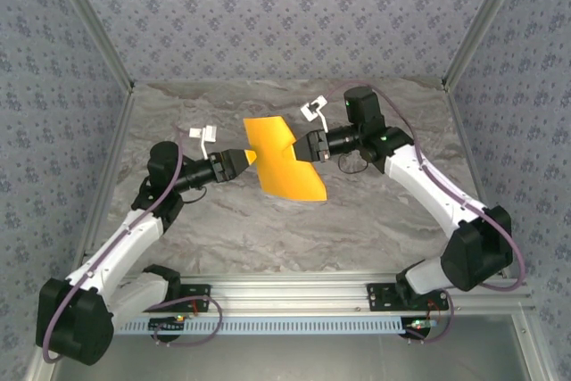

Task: Fold a paper plane with a square sheet of paper (fold left side to right side)
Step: Place a square sheet of paper at the center of the table.

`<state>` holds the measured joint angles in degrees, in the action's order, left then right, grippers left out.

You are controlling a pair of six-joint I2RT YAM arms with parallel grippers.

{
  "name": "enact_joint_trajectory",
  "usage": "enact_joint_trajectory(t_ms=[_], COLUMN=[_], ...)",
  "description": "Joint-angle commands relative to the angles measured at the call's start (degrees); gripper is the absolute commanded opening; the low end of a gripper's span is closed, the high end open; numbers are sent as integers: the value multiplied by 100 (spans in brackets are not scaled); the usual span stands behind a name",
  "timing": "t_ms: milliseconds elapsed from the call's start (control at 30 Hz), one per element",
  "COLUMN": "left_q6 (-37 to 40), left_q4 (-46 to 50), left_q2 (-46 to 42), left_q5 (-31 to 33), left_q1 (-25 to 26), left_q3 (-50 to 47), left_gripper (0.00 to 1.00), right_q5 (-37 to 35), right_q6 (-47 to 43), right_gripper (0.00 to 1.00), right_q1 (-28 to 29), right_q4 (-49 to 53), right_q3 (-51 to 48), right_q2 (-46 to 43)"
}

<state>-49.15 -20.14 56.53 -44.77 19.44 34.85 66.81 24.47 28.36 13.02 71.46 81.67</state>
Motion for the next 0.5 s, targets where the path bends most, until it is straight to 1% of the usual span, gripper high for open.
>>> enact_joint_trajectory(t_ms=[0,100,133,167,200,233,300,333,367,400,433,467], left_q6=[31,37,45,66,100,158,353,440,520,591,647,710], left_q4=[-646,-835,-922,-1002,-1015,-951,-454,-246,-34,132,274,422], left_q2=[-176,-183,-184,-192,-212,-219,-238,-225,-213,-181,-133,-53], left_q5=[-264,-294,-298,-306,-296,-253,-54,31,113,219,314,386], left_q1=[117,270,331,406,485,552,613,622,622,618,622,621], left_q3=[228,268,268,276,292,312,429,478,503,513,514,529], left_gripper=[98,97,94,88,78,65,33,22,13,10,10,9], right_q5=[377,240,161,48,-72,-163,-420,-578,-727,-1011,-1331,-1558], right_q6=[235,227,211,158,120,100,124,108,90,-35,-202,-286], right_gripper=[21,22,22,23,23,23,26,30,34,39,45,48], right_q1=[161,238,240,216,194,149,10,-95,-182,-264,-352,-426], right_q4=[-116,-97,-56,35,112,155,220,302,365,615,889,1005], right_q3=[261,324,319,324,308,293,199,174,137,151,170,141], right_q2=[-251,-299,-292,-285,-269,-268,-285,-301,-316,-344,-361,-391])
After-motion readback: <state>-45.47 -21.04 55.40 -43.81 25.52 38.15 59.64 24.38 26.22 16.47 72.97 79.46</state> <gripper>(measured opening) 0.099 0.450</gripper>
